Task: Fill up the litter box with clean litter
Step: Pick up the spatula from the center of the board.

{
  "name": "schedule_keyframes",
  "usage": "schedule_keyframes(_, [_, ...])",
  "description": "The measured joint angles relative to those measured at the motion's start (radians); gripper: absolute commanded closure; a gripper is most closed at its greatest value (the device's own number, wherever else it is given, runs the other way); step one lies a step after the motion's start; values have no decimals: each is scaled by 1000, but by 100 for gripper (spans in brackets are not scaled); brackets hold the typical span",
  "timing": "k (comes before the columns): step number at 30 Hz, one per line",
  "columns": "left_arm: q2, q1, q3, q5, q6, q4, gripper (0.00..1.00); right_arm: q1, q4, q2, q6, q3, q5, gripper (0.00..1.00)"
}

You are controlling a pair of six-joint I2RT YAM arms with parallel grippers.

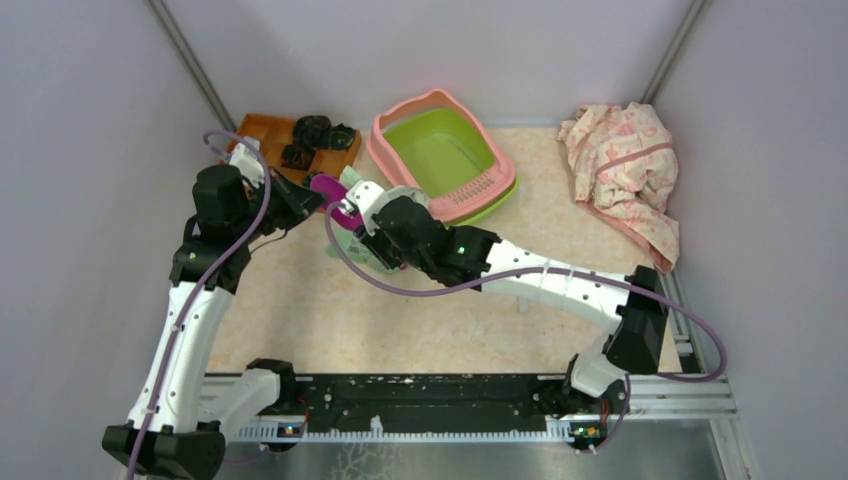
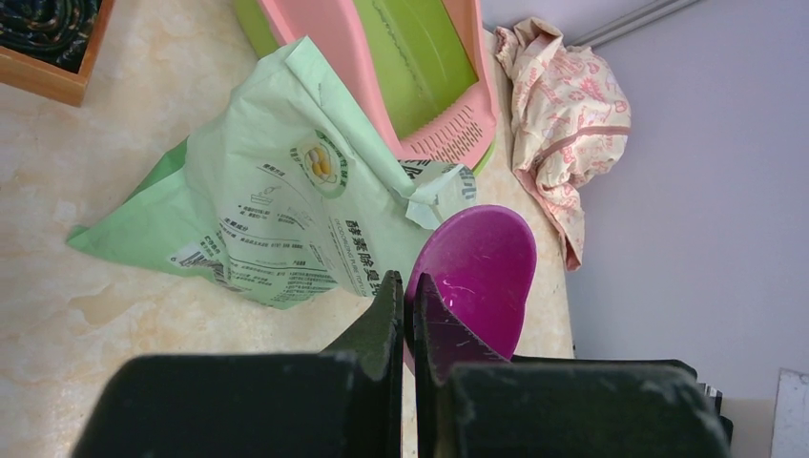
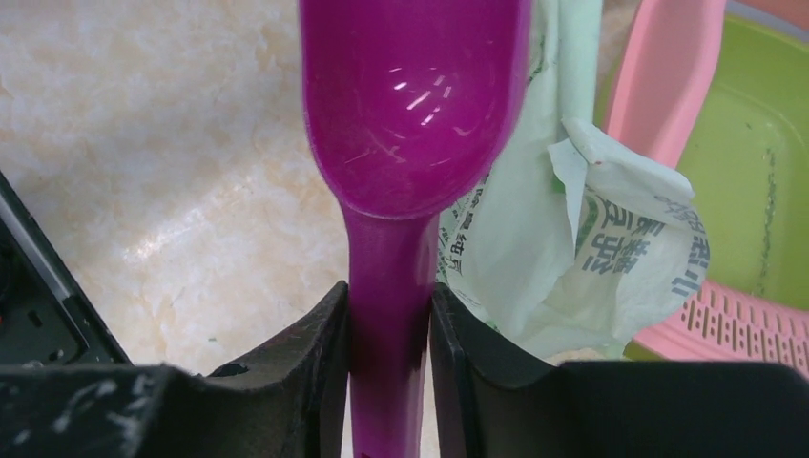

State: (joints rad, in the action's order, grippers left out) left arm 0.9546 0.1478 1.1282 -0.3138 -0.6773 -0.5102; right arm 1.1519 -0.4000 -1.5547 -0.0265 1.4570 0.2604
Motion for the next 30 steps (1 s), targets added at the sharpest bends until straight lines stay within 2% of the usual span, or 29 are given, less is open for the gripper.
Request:
schedule_keyframes(3, [-1, 0, -4, 4, 0, 2, 89, -1, 0, -3, 0, 4, 26, 97])
schedule_keyframes(4, [-1, -1, -5, 5, 1, 3, 86, -1, 0, -6, 0, 6, 32, 100])
schedule_keyframes(10, [-1, -4, -7, 15, 2, 17, 74, 0, -12, -32, -11, 38, 52, 100])
schedule_keyframes(13, [2, -4, -5, 14, 5, 21, 57, -11, -23, -32, -15, 55, 50, 100])
schedule_keyframes(14, [6, -4, 1, 14, 10, 21, 56, -18, -28, -32, -16, 63, 47, 100])
schedule_keyframes(18, [37, -4, 38, 28, 30, 21, 41, -63, -66, -22, -16, 80, 21, 100])
schedule_keyframes(23, [81, -4, 115, 70, 58, 21, 39, -191, -219, -6, -26, 187, -14, 100])
schedule_keyframes(27, [129, -4, 165, 94, 86, 40, 43, -257, -380, -8, -64, 365, 9, 100])
schedule_keyframes(30, [188, -4, 188, 108, 114, 53, 45, -262, -505, -35, -96, 531, 30, 100])
